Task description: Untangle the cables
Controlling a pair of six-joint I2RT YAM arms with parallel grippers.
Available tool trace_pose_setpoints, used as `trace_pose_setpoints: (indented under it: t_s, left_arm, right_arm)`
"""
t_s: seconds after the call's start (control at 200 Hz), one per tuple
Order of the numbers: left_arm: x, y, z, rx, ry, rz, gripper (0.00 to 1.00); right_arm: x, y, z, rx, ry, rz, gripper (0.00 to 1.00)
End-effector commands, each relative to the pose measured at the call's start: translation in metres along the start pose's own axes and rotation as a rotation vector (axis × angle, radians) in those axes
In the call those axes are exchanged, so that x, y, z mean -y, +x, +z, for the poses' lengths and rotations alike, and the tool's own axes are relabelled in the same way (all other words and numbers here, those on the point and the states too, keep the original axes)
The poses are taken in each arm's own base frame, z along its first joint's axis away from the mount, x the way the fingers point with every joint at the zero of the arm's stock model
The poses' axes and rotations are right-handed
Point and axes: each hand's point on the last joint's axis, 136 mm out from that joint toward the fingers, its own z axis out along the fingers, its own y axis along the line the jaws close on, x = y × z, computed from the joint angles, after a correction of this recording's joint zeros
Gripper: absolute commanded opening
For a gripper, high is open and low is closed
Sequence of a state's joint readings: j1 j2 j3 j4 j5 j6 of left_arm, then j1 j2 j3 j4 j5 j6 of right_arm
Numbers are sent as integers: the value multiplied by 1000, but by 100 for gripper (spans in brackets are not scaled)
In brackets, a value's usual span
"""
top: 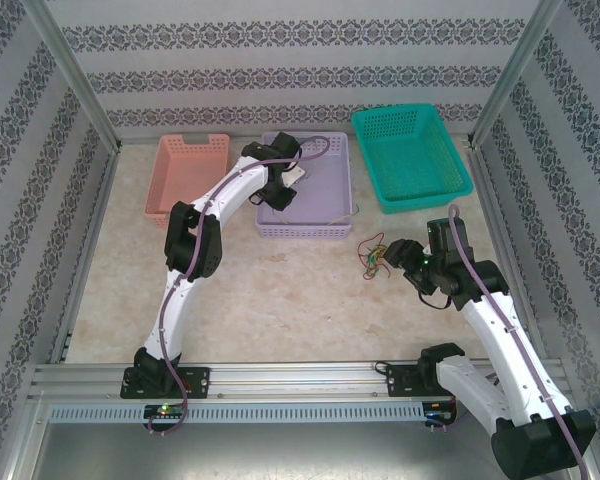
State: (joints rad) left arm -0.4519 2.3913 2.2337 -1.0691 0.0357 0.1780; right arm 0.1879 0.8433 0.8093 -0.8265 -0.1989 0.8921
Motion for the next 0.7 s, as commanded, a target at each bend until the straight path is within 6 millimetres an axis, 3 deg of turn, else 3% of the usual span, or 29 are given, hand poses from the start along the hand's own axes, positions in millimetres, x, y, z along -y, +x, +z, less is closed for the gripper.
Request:
trace_pose_setpoints:
  t_s: [0.0, 0.055, 0.18, 0.195, 0.215, 0.435, 0.545, 0.694]
  left_arm:
    - [13, 11, 0, -55, 44, 21, 25]
    - [15, 9, -6, -42, 48, 18, 39]
    - [20, -1, -26, 22, 75, -14, 57]
    - [21, -3, -29, 32, 80, -17, 66]
    - [22, -5, -33, 45, 86, -23, 69]
    - [41, -25, -78, 179, 186, -50, 68]
    - [36, -34, -105, 242, 172, -108, 68]
    - [32, -50, -152, 367, 226, -299, 66]
  right_arm:
    - [1, 4, 3, -15, 7, 10, 67]
    - [-1, 2, 3, -14, 8, 5, 67]
    - [-5, -5, 3, -7, 21, 0, 68]
    - [-6, -6, 4, -5, 22, 0, 68]
    - [-8, -7, 4, -6, 23, 0, 68]
    - [-32, -30, 15, 22, 26, 0, 68]
    - [-47, -43, 23, 48, 45, -10, 68]
    - [-68, -56, 47, 56, 94, 29, 64]
